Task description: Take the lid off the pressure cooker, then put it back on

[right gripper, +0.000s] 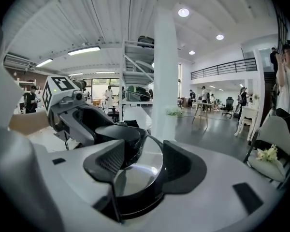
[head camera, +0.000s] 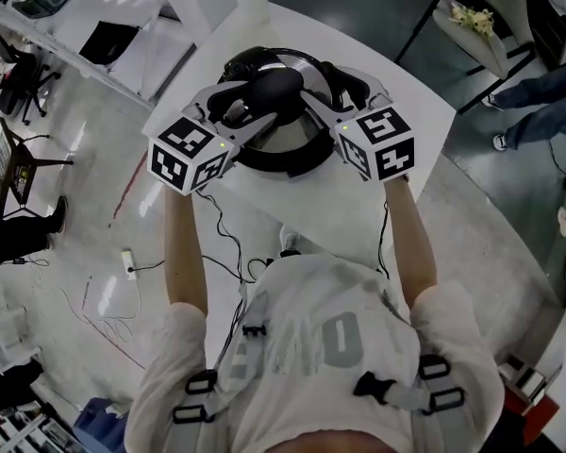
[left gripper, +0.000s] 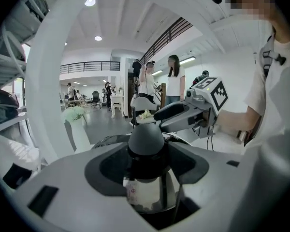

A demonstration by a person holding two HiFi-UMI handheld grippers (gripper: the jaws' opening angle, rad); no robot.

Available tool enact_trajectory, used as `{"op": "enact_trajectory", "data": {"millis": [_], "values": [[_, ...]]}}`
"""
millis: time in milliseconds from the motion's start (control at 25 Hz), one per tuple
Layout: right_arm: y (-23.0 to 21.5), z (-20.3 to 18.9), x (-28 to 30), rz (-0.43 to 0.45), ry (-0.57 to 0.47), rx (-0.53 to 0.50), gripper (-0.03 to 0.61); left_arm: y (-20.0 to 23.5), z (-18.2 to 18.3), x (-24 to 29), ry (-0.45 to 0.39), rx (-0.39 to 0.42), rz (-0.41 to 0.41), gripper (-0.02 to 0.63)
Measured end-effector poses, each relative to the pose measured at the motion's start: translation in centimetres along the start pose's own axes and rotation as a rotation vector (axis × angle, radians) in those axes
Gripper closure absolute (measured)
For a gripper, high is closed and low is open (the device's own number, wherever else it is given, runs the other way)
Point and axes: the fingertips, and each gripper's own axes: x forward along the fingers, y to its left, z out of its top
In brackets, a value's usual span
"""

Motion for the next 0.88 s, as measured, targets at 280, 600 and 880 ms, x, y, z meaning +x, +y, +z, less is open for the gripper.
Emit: {"op": "enact_trajectory", "data": {"millis": [280,600,880], "values": [[0.5,0.0,0.3,0.004,-0.009,-0.006,0.319,0.3,-0.3,-0.1,0.018,-0.002,0.031,0.353],[-0.6,2.2,-2.0,-0.038,-0.108,0.029,0.358,1.3,2.9,-2.7,-0.135,-0.052,0.134,0.353],[-1.8,4.1,-6.4,-0.177,-0.227,-0.001,0.56,0.2,6.3,-7.6,-0.366,-0.028,0.536,0.568]]}}
